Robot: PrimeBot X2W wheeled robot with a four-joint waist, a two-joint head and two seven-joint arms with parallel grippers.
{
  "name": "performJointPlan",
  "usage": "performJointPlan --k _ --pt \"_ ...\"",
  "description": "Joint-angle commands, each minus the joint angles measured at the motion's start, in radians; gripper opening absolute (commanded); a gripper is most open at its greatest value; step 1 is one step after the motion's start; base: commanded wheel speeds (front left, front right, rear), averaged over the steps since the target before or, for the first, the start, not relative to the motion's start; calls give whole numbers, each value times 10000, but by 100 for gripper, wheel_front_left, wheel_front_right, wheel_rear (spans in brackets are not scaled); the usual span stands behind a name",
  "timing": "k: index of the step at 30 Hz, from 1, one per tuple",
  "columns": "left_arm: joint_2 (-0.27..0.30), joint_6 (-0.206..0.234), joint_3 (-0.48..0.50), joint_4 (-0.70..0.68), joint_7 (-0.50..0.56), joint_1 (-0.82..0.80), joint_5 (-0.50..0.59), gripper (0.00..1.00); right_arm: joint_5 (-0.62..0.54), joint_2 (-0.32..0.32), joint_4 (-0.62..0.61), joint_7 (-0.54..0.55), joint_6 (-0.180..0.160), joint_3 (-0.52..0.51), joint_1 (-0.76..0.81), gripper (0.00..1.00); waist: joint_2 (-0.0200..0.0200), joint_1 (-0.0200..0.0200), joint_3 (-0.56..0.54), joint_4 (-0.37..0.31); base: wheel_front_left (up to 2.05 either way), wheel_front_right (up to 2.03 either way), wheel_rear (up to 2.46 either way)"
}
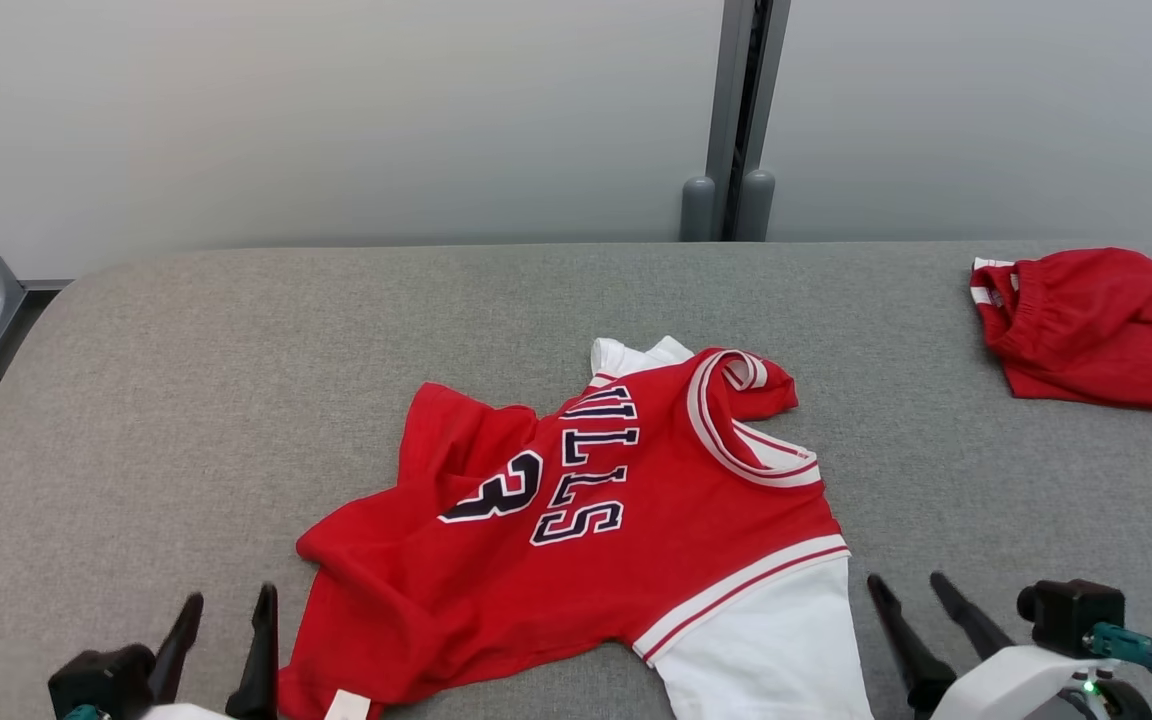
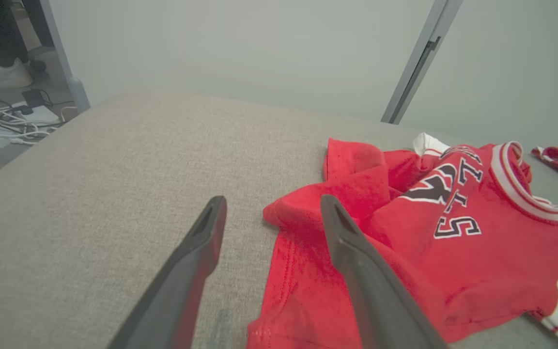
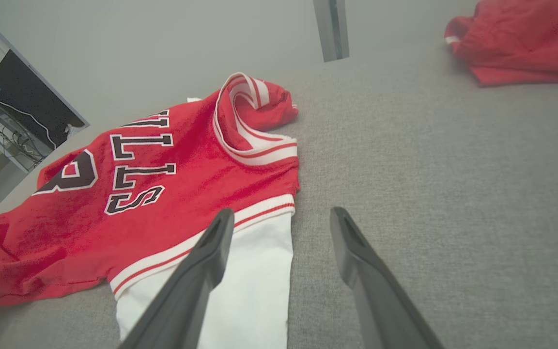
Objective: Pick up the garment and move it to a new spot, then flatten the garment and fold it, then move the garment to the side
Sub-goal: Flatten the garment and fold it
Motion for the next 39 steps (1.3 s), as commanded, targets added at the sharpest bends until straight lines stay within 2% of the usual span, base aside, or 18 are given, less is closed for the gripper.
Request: performJointPlan --k 1,10,16,30,33,37,38,39 --pt "82 65 -7 119 315 158 -161 100 225 -170 77 348 7 105 149 100 -1 -1 6 4 0 0 0" --pt "295 -167 -369 240 2374 417 -723 100 1173 -299 238 2630 7 380 601 100 -1 -1 109 80 0 0 0" --pt "392 -326 -442 206 3035 480 -1058 100 1254 -303 -15 3256 7 304 714 100 -1 -1 233 81 0 0 0" --pt "296 -1034 -527 1222 3215 -186 -1750 100 1234 42 -47 4033 6 405 726 100 -1 -1 576 102 0 0 0" --pt "264 -1127 -680 1467 3435 -334 -1806 100 1392 124 -103 4228 7 646 690 100 -1 -1 656 138 0 0 0" --pt "193 -1232 -714 1614 3213 -564 -1844 100 1597 122 -180 4302 6 954 620 100 -1 -1 749 166 0 0 0" --pt "184 -1246 -712 1631 3160 -602 -1862 100 1592 110 -196 4282 7 1019 602 96 -1 -1 765 169 0 0 0" --pt "173 -1256 -725 1661 3129 -649 -1873 100 1608 99 -198 4249 7 1071 577 78 -1 -1 777 170 0 0 0"
